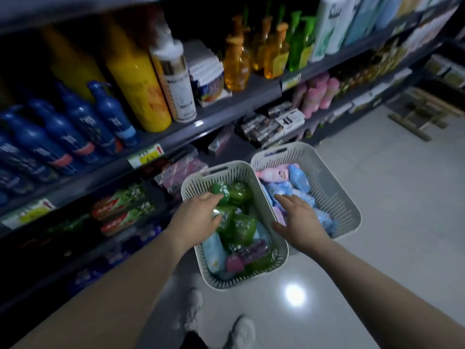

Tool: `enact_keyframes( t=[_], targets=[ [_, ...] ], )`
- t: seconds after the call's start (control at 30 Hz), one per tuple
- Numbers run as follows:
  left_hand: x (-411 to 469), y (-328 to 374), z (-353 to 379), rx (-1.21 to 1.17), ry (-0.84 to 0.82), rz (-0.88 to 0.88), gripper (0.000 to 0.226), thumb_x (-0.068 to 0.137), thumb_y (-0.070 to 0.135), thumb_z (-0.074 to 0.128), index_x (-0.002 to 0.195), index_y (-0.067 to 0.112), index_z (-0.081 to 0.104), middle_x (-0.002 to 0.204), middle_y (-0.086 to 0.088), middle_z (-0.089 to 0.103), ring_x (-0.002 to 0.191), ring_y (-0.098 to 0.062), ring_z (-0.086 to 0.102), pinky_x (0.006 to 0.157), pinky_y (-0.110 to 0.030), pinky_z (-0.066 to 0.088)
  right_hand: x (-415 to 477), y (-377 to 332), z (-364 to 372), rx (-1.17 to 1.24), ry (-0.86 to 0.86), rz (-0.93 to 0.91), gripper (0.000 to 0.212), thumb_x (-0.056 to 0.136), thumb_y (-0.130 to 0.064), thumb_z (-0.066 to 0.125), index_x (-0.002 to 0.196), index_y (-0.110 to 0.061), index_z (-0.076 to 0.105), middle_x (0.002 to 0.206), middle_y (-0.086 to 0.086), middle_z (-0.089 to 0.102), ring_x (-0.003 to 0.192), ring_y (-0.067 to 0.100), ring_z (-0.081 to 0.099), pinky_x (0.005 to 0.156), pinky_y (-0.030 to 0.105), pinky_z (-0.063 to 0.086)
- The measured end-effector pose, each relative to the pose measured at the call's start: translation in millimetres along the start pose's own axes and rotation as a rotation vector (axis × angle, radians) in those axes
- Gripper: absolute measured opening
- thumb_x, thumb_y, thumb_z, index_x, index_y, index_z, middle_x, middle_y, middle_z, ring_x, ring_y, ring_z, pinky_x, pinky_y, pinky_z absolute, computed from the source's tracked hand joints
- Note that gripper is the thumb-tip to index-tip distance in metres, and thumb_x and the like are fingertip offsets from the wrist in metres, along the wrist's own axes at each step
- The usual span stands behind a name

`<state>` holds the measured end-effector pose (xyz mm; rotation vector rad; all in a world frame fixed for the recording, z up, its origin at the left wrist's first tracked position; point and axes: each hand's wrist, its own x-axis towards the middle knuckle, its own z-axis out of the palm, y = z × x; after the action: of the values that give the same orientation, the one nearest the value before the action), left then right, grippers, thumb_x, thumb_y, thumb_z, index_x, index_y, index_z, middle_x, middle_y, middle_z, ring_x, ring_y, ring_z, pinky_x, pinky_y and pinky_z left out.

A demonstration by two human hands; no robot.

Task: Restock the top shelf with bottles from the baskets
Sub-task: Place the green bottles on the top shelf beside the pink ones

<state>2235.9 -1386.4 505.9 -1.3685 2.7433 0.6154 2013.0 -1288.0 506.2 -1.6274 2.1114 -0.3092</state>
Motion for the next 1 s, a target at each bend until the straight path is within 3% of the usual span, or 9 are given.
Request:
enact_keyframes(
  t=[0.2, 0.37, 0.5, 0.6, 0.67, 0.73, 0.83, 0.93, 1.0],
  targets=[
    [9.3, -15.3, 86.1, -0.013, -0.226, -0.086, 0.052, 0.093, 0.032, 0.054, 0.142, 0.022, 0.041, 0.137, -0.003, 0.052, 0.118, -0.024, 0.053, 0.094, -0.034, 0.046, 6.5, 36.2, 64.0, 0.001, -0.122, 0.003, 0.066, 0.077, -0.022, 0.076, 0.137, -0.010, 0.050, 0.134, 0.013, 0.055, 0.124, 0.032, 0.047, 0.105, 0.035, 0.033],
    [15.4, -40.5, 132.8, -0.064, -0.291, -0.152, 0.053, 0.093, 0.031, 0.055, 0.143, 0.021, 0.041, 0.135, -0.005, 0.053, 0.120, -0.023, 0.052, 0.096, -0.034, 0.045, 23.4, 50.7, 114.0, -0.025, -0.220, -0.012, 0.068, 0.079, -0.026, 0.074, 0.140, -0.012, 0.048, 0.137, 0.011, 0.053, 0.125, 0.029, 0.047, 0.105, 0.030, 0.032],
    [22.3, -55.3, 147.2, -0.080, -0.265, -0.162, 0.050, 0.093, 0.032, 0.055, 0.140, 0.019, 0.045, 0.132, -0.005, 0.055, 0.117, -0.023, 0.053, 0.095, -0.035, 0.046, 39.2, 55.4, 148.4, -0.059, -0.312, -0.073, 0.074, 0.070, -0.041, 0.078, 0.137, -0.026, 0.051, 0.132, 0.005, 0.056, 0.125, 0.026, 0.047, 0.105, 0.032, 0.036],
    [30.5, -63.1, 146.0, -0.089, -0.216, -0.149, 0.050, 0.093, 0.031, 0.055, 0.140, 0.018, 0.045, 0.131, -0.006, 0.055, 0.118, -0.024, 0.053, 0.095, -0.035, 0.045, 51.3, 52.2, 168.5, -0.175, -0.478, -0.143, 0.074, 0.074, -0.050, 0.071, 0.141, -0.039, 0.041, 0.144, -0.003, 0.046, 0.136, 0.022, 0.035, 0.117, 0.042, 0.020],
    [37.1, -69.7, 142.4, -0.088, -0.177, -0.128, 0.049, 0.093, 0.031, 0.055, 0.139, 0.018, 0.046, 0.130, -0.005, 0.056, 0.117, -0.023, 0.053, 0.095, -0.032, 0.045, 59.1, 46.4, 179.1, -0.294, -0.577, -0.175, 0.067, 0.074, -0.049, 0.070, 0.136, -0.038, 0.046, 0.143, -0.004, 0.047, 0.135, 0.022, 0.036, 0.116, 0.046, 0.015],
    [41.9, -76.9, 138.0, -0.076, -0.157, -0.109, 0.049, 0.092, 0.031, 0.056, 0.138, 0.018, 0.047, 0.128, -0.005, 0.057, 0.115, -0.023, 0.054, 0.094, -0.032, 0.046, 66.5, 41.3, 187.9, -0.418, -0.636, -0.215, 0.055, 0.073, -0.048, 0.070, 0.125, -0.036, 0.054, 0.133, -0.004, 0.054, 0.128, 0.023, 0.044, 0.110, 0.046, 0.024],
    [44.9, -88.5, 132.1, -0.094, -0.121, -0.087, 0.049, 0.090, 0.026, 0.061, 0.136, 0.014, 0.051, 0.125, -0.008, 0.059, 0.114, -0.026, 0.055, 0.094, -0.035, 0.046, 77.2, 33.9, 194.8, -0.553, -0.716, -0.200, 0.053, 0.075, -0.043, 0.071, 0.124, -0.032, 0.056, 0.126, -0.003, 0.057, 0.120, 0.022, 0.051, 0.102, 0.044, 0.035],
    [48.1, -96.0, 128.0, -0.114, -0.065, -0.043, 0.039, 0.087, 0.018, 0.063, 0.125, 0.009, 0.061, 0.111, -0.012, 0.064, 0.101, -0.030, 0.059, 0.085, -0.036, 0.050, 80.4, 29.5, 194.3, -0.580, -0.723, -0.160, 0.041, 0.078, -0.038, 0.070, 0.116, -0.029, 0.061, 0.115, -0.002, 0.063, 0.111, 0.021, 0.059, 0.099, 0.043, 0.037],
    [53.8, -96.3, 123.3, -0.126, -0.043, -0.062, 0.035, 0.088, 0.016, 0.061, 0.122, 0.006, 0.061, 0.112, -0.012, 0.061, 0.100, -0.028, 0.057, 0.085, -0.035, 0.049, 77.5, 30.5, 190.3, -0.541, -0.690, -0.139, 0.032, 0.083, -0.039, 0.064, 0.112, -0.028, 0.062, 0.112, -0.002, 0.065, 0.109, 0.021, 0.060, 0.100, 0.044, 0.039]
  ],
)
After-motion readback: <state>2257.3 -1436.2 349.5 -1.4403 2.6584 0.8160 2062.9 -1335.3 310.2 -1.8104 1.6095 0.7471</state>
